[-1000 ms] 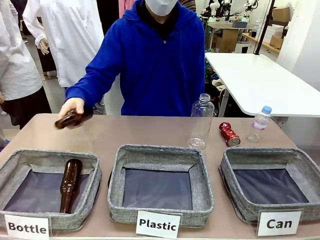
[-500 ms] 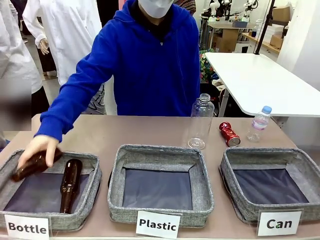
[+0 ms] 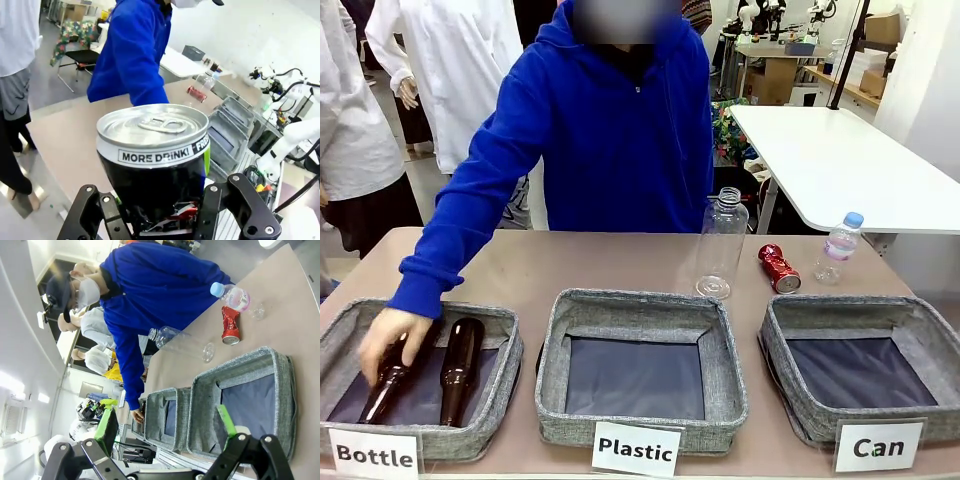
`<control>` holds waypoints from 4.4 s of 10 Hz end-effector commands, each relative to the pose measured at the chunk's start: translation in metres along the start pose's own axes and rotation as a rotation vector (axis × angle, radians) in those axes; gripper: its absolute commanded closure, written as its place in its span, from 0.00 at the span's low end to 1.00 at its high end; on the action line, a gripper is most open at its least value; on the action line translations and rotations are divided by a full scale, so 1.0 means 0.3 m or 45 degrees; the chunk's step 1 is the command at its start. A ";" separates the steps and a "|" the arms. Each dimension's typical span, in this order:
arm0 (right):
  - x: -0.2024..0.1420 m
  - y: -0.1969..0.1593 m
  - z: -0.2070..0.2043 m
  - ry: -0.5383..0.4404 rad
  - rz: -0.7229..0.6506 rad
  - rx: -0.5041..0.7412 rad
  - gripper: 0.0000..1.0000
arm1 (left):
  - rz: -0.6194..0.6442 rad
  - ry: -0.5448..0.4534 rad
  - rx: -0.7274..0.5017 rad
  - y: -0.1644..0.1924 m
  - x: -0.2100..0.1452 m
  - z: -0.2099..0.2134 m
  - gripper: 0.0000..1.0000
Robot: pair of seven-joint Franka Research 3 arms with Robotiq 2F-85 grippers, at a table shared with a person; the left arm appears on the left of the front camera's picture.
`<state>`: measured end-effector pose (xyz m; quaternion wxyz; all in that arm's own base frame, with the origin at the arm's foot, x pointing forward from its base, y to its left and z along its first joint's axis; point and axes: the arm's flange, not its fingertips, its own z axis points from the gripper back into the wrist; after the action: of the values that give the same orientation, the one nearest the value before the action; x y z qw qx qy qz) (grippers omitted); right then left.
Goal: Sort the can waste into the basket.
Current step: Pick up the can waste from the table and place it in the right Fabric basket.
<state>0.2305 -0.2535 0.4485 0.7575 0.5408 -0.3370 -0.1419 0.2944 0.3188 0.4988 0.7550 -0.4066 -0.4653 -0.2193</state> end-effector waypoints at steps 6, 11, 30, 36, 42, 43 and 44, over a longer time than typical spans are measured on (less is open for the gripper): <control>0.007 0.002 0.000 -0.020 0.033 0.025 0.00 | -0.099 0.559 -0.043 -0.196 0.236 -0.665 1.00; 0.007 0.002 0.000 -0.020 0.033 0.025 0.00 | 0.031 0.921 -0.146 -0.368 0.194 -1.637 1.00; -0.095 0.075 0.399 0.365 0.166 -0.433 0.00 | -1.353 1.061 -0.893 -1.621 -0.037 -2.728 1.00; -0.106 0.072 0.400 0.356 0.141 -0.445 0.00 | -1.337 1.271 -0.779 -1.827 -0.132 -3.067 1.00; -0.106 0.072 0.400 0.356 0.141 -0.445 0.00 | -1.426 1.291 -0.687 -1.797 -0.140 -3.043 0.30; -0.106 0.072 0.400 0.356 0.141 -0.445 0.00 | -1.434 1.277 -0.667 -1.794 -0.139 -3.030 0.21; -0.106 0.072 0.400 0.356 0.141 -0.445 0.00 | -1.432 1.279 -0.662 -1.788 -0.132 -3.019 0.00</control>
<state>0.1263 -0.3145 0.4771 0.8882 0.3958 -0.2233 -0.0677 0.3622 -0.7154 0.4594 0.5246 -0.1423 -0.1325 -0.8288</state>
